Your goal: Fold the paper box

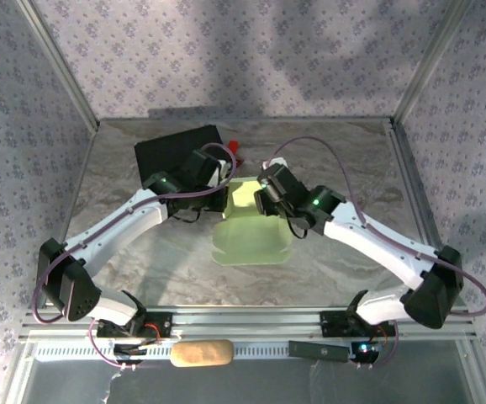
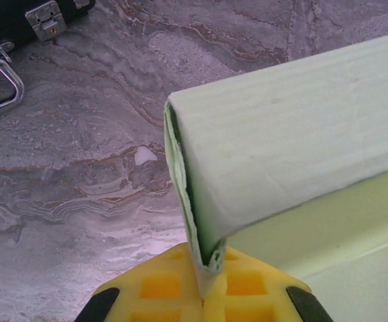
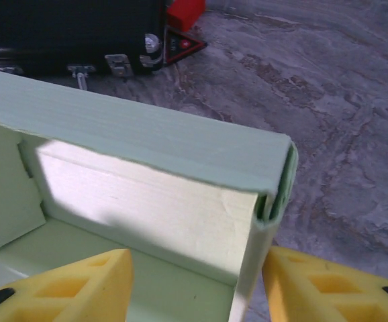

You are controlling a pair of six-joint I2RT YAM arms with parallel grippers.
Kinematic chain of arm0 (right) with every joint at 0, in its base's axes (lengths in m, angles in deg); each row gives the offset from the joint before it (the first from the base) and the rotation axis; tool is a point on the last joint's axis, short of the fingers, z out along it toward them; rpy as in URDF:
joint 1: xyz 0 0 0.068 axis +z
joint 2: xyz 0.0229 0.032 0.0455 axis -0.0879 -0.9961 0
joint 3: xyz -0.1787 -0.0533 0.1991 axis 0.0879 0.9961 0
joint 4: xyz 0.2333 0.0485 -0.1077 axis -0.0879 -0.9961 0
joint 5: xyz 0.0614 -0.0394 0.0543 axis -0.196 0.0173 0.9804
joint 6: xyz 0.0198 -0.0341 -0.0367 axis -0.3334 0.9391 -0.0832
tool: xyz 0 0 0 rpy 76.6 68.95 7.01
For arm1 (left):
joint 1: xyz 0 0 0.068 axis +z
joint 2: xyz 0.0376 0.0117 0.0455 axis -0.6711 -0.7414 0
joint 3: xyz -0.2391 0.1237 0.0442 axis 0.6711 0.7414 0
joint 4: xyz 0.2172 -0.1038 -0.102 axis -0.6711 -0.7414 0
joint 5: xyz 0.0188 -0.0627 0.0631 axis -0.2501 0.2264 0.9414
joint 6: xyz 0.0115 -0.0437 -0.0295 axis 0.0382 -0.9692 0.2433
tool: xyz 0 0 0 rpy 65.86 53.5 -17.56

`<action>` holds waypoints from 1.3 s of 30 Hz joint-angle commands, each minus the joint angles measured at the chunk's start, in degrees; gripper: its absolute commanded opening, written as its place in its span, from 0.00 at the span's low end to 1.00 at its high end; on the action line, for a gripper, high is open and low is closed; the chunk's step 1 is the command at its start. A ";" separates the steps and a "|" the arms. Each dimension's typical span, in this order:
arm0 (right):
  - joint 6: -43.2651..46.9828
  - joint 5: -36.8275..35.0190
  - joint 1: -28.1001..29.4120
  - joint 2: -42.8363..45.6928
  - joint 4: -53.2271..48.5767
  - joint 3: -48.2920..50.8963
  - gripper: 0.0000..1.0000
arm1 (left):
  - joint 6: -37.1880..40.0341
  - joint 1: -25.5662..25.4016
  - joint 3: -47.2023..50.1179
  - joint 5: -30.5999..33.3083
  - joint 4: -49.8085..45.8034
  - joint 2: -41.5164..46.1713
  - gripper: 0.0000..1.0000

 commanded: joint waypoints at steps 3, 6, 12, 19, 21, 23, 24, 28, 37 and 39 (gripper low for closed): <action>1.48 12.03 -5.13 5.47 4.76 6.69 0.55 | 0.39 -0.33 -2.81 -0.99 -0.37 -0.35 0.00; 1.13 10.25 -5.53 5.78 4.28 7.97 0.52 | 0.27 -0.33 -2.85 -0.93 -0.28 -0.38 0.00; 1.03 4.80 -4.97 2.76 4.96 7.26 0.44 | 0.18 -0.41 -2.86 -1.11 -0.07 -0.67 0.00; -1.47 -7.75 -1.72 -4.98 -0.57 -0.91 0.39 | 0.35 -0.45 -2.70 -0.84 0.17 -0.96 0.00; -2.64 -10.13 -0.70 -6.52 -2.03 -2.23 0.36 | 0.35 -0.48 -2.50 -0.81 0.28 -0.99 0.00; -3.89 -11.81 0.15 -7.39 -2.91 -2.91 0.29 | 0.44 -0.48 -2.48 -0.52 0.28 -0.92 0.00; -4.51 -12.14 0.47 -7.64 -3.44 -3.15 0.23 | 0.51 -0.53 -2.33 -0.26 0.24 -0.98 0.00; -7.61 -14.52 1.95 -8.10 -6.72 -4.39 0.07 | 0.44 -0.78 -1.75 1.53 0.72 -0.79 0.00; -11.19 -13.83 2.86 -8.04 -8.90 -4.05 0.00 | -0.27 -4.51 6.67 7.18 15.80 2.22 0.00; -11.06 -13.12 2.54 -7.75 -9.01 -4.00 0.00 | 0.15 -4.40 9.05 5.80 19.34 3.41 0.04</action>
